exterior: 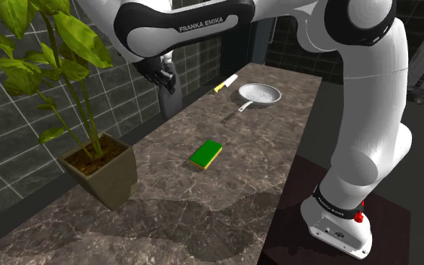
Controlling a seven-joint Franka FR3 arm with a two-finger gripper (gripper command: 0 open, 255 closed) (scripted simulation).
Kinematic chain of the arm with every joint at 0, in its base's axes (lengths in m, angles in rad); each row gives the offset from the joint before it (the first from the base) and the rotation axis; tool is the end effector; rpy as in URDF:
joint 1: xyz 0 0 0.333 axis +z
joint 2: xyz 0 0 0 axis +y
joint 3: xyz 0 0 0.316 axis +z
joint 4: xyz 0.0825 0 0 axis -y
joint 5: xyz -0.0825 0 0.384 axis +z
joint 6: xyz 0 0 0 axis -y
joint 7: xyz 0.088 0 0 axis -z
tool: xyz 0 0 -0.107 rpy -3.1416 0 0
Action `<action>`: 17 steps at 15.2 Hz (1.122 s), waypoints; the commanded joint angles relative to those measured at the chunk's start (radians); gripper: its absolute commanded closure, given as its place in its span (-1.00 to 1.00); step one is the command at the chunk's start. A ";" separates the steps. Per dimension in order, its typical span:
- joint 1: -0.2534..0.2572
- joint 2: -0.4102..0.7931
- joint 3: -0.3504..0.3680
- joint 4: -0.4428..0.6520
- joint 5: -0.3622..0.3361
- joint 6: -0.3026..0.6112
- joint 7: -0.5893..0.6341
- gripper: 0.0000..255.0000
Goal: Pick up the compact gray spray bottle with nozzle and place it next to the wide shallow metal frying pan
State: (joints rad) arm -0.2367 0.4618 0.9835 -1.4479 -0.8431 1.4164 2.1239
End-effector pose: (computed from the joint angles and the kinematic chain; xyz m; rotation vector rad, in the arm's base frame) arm 0.5765 0.2667 0.5039 2.1123 -1.7416 0.5876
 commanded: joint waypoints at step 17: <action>0.132 0.032 -0.026 0.307 -0.051 -0.223 -0.128 1.00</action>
State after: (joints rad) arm -0.1149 0.4899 0.9607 -1.1616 -0.8886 1.2066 2.0041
